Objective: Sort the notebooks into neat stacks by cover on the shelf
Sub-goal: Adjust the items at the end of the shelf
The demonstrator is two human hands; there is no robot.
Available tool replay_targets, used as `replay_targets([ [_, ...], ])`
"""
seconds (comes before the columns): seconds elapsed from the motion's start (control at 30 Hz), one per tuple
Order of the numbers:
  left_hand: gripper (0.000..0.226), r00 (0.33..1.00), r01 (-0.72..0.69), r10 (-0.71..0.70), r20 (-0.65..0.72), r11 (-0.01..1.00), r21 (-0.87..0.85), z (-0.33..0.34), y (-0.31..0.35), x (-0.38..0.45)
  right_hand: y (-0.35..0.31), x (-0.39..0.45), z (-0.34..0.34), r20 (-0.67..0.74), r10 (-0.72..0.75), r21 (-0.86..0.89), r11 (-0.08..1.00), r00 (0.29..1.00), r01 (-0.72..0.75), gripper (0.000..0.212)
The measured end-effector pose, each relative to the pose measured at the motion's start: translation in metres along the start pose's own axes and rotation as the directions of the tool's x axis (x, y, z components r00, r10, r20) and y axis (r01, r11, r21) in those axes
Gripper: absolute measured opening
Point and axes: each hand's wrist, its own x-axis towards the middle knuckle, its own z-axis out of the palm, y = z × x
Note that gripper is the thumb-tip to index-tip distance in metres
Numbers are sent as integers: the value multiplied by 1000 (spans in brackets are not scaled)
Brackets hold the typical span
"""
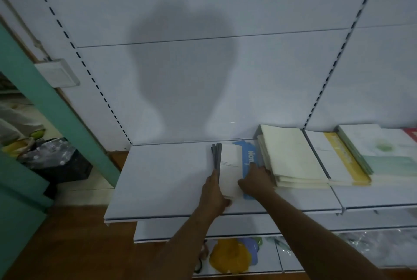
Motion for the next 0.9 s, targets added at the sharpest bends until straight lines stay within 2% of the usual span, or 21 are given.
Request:
replay_targets([
  [0.17,61,998,48,-49,-35,999,-24,-26,31,-28,1,-2,7,-82,-41,-62,997,996,36,65],
  [0.33,62,998,45,-46,-37,998,-38,-26,30,-29,8,0,7,-76,-79,19,997,994,80,79],
  [0.5,61,998,28,-26,-49,999,27,-26,32,-27,11,-3,10,-13,-141,-53,989,990,140,97],
  [0.6,72,999,44,-46,28,995,90,-32,34,-24,8,-3,10,38,-127,-143,981,991,131,90],
  [0.67,77,994,51,-60,95,994,99,-35,32,-22,1,-5,9,9,-119,-187,975,993,119,82],
  [0.8,71,965,76,-119,232,979,187,-55,36,-14,-21,-11,0,-72,-258,-202,950,963,239,60],
  [0.83,69,960,73,-134,244,967,243,-64,40,-11,-25,-12,-6,-74,-290,-172,946,954,274,57],
  [0.9,67,978,33,-96,184,948,318,-84,51,-3,-30,-14,-22,-102,-317,-125,945,943,303,54],
])
